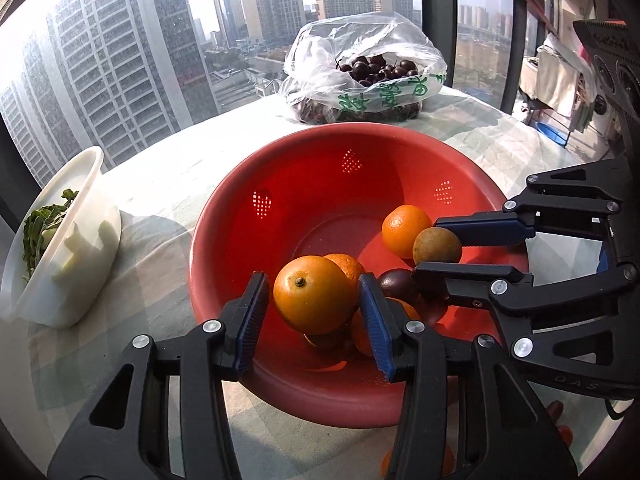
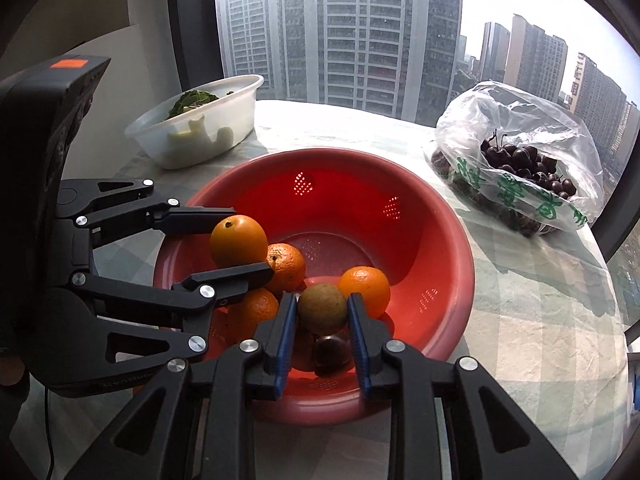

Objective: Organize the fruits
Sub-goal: 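Open both grippers to drop the orange and brown fruit into the colander, then close the right gripper on a red tomato while the left gripper grasps another red tomato, then carry both red tomatoes in the grippers over the red colander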

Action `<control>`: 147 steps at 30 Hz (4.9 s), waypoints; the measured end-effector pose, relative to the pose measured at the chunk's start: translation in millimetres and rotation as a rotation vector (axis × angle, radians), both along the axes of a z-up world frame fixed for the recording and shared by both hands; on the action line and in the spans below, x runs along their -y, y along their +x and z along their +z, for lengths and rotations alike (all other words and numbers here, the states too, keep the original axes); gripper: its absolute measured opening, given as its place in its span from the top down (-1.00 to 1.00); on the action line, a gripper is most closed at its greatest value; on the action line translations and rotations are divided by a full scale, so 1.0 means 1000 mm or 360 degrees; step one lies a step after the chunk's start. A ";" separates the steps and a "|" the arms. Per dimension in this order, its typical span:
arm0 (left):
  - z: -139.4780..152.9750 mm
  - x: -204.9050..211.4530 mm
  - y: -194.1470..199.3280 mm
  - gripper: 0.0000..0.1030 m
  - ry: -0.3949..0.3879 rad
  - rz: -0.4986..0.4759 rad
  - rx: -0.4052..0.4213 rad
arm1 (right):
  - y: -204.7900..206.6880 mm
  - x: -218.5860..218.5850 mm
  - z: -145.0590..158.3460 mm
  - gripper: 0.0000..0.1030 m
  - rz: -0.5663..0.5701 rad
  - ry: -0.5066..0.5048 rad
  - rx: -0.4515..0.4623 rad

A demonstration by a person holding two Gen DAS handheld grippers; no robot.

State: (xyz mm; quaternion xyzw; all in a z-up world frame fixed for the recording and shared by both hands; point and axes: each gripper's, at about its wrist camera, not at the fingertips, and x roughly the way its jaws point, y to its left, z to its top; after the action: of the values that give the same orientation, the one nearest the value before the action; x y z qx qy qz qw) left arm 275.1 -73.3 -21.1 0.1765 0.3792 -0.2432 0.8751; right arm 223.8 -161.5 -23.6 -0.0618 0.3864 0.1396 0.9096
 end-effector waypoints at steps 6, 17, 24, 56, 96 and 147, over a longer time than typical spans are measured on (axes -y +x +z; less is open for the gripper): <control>0.003 -0.002 0.000 -0.04 -0.0006 0.0022 0.0016 | -0.001 0.003 0.002 0.40 -0.0018 0.0006 0.0007; 0.030 -0.021 -0.034 -0.55 -0.0107 0.0042 0.0093 | -0.048 0.032 0.028 0.02 -0.0066 0.0162 0.0112; 0.040 -0.048 -0.099 -1.00 -0.0234 -0.0020 0.0125 | -0.140 0.040 0.024 -0.27 0.0135 0.0292 0.0163; -0.007 -0.084 -0.212 -1.00 -0.0276 0.0091 -0.0010 | -0.162 -0.012 -0.035 0.23 0.0107 0.0043 -0.0009; -0.035 -0.032 -0.157 0.23 -0.0012 -0.0558 -0.0177 | -0.179 0.035 -0.033 0.37 0.0056 0.0376 -0.0074; 0.029 0.024 0.027 0.45 0.0081 -0.0219 -0.0005 | 0.040 0.030 0.023 0.37 -0.0026 0.0164 -0.0022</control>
State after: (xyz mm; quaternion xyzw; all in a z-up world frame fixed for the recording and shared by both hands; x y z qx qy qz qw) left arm 301.8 -97.6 7.8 0.2240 0.3737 -0.2933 0.8509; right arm 263.4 -191.7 -0.4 -0.0107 0.3854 0.1523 0.9100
